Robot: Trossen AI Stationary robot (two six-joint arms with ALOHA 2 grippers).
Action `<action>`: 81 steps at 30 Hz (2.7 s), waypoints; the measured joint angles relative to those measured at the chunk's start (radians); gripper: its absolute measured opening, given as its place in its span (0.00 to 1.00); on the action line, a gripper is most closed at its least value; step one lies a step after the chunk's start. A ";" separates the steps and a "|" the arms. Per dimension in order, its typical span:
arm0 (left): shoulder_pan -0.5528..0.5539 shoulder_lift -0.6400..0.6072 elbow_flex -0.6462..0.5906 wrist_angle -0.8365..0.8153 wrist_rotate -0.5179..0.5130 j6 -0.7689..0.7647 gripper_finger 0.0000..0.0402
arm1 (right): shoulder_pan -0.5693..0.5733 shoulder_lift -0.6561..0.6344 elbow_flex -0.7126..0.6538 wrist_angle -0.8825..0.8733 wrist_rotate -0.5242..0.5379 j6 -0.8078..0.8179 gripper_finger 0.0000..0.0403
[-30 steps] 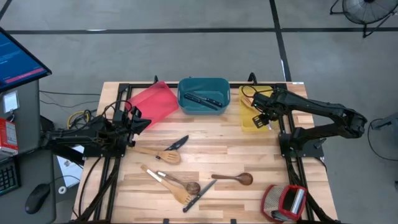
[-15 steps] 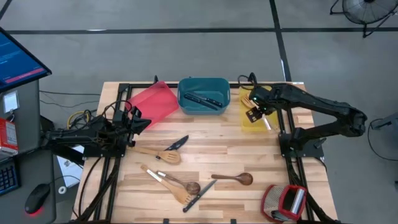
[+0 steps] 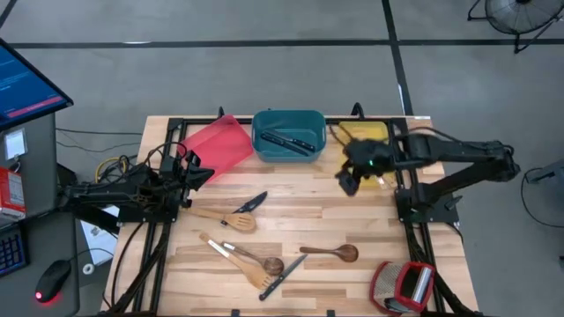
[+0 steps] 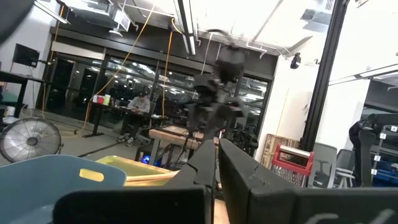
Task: Pick & Place Kitchen Items
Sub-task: Put the wooden serving spoon into the red bin
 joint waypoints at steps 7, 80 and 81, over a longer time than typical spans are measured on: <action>0.000 0.000 0.000 0.000 0.000 0.000 0.01 | 0.290 0.041 0.000 0.096 0.003 0.101 0.52; 0.000 0.007 0.000 0.008 0.000 0.000 0.01 | 0.504 0.728 -0.109 0.219 -0.044 0.174 0.14; 0.000 0.007 0.000 0.008 0.000 0.000 0.01 | 0.504 0.722 -0.111 0.218 -0.037 0.185 0.15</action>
